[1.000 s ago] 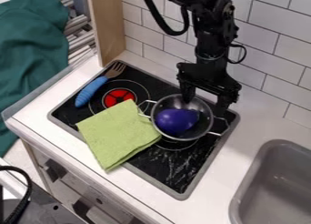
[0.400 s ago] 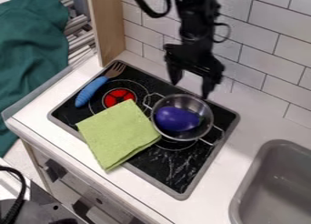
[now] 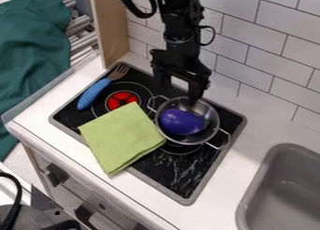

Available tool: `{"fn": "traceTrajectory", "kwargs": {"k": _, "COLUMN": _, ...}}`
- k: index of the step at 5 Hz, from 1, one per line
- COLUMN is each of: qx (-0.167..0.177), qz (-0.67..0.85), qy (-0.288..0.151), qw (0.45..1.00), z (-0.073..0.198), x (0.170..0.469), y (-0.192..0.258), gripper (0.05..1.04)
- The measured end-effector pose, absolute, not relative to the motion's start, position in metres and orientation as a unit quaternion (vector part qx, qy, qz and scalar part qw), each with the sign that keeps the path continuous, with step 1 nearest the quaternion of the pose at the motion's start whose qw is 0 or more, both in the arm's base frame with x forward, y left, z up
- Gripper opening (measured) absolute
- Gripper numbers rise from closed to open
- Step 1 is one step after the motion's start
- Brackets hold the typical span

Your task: Put the eggplant on top of the green cloth

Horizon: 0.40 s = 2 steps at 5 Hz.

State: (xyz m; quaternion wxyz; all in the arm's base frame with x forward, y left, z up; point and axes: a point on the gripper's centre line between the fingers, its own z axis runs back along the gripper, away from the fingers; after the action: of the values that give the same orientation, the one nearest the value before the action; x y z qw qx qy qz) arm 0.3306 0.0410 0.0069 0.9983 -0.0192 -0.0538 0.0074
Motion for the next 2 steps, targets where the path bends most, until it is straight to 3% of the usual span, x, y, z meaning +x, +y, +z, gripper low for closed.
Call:
{"fn": "traceTrajectory", "kwargs": {"k": 1, "qx": -0.027, "qz": -0.004, "qy": -0.031, "qw": 0.999, "z": -0.004, "x": 0.312, "y": 0.036, "gripper": 1.005}}
{"fn": "traceTrajectory", "kwargs": {"k": 2, "qx": -0.014, "qz": -0.036, "qy": -0.051, "qw": 0.998, "z": 0.009, "x": 0.308, "y": 0.028, "gripper": 1.005}}
